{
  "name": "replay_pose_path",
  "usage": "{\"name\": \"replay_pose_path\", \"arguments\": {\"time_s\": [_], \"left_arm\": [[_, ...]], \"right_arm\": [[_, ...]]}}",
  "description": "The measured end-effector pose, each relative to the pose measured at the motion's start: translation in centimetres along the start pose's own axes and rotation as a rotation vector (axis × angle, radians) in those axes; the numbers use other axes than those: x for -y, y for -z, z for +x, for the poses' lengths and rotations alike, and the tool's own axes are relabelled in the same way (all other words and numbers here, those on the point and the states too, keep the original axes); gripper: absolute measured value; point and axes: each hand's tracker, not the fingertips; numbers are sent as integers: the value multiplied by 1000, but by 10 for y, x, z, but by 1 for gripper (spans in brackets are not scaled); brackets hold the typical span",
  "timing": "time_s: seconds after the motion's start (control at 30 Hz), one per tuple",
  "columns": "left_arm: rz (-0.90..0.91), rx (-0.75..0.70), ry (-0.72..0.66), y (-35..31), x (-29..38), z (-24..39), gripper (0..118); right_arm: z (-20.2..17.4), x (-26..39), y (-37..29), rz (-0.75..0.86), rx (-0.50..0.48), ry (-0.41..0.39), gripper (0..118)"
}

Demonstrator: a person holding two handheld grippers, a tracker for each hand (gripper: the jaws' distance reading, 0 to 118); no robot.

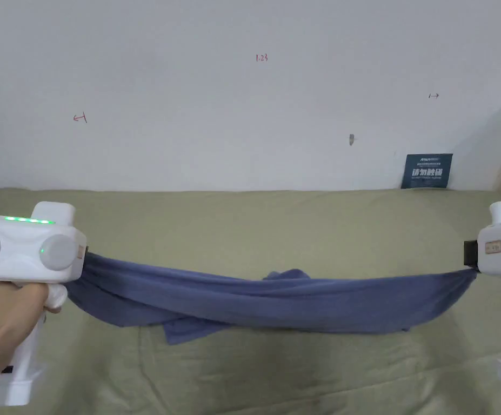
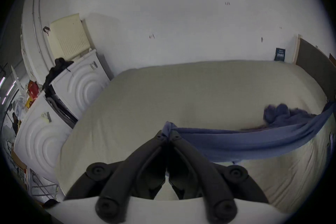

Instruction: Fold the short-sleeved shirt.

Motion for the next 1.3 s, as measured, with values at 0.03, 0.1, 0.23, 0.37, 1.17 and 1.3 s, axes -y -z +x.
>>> {"name": "replay_pose_path", "arguments": {"time_s": [0.03, 0.1, 0.23, 0.37, 1.17, 1.3], "left_arm": [[-4, 10, -8, -3, 10, -3, 0], [-23, 34, -12, -14, 30, -8, 0], [-47, 56, 27, -42, 64, -12, 0], [-57, 60, 53, -73, 97, -18, 0], [-282, 149, -73, -105, 259, -45, 0], [-289, 164, -66, -106, 261, -44, 0]], "right_arm": [[3, 11, -7, 0, -8, 16, 0], [9, 32, -19, -12, -12, 18, 0], [22, 65, -45, -30, -33, 9, 0], [38, 99, -74, -30, -50, 44, 0], [67, 255, -128, -250, -27, 103, 0], [65, 259, -131, -257, -31, 98, 0]]}}
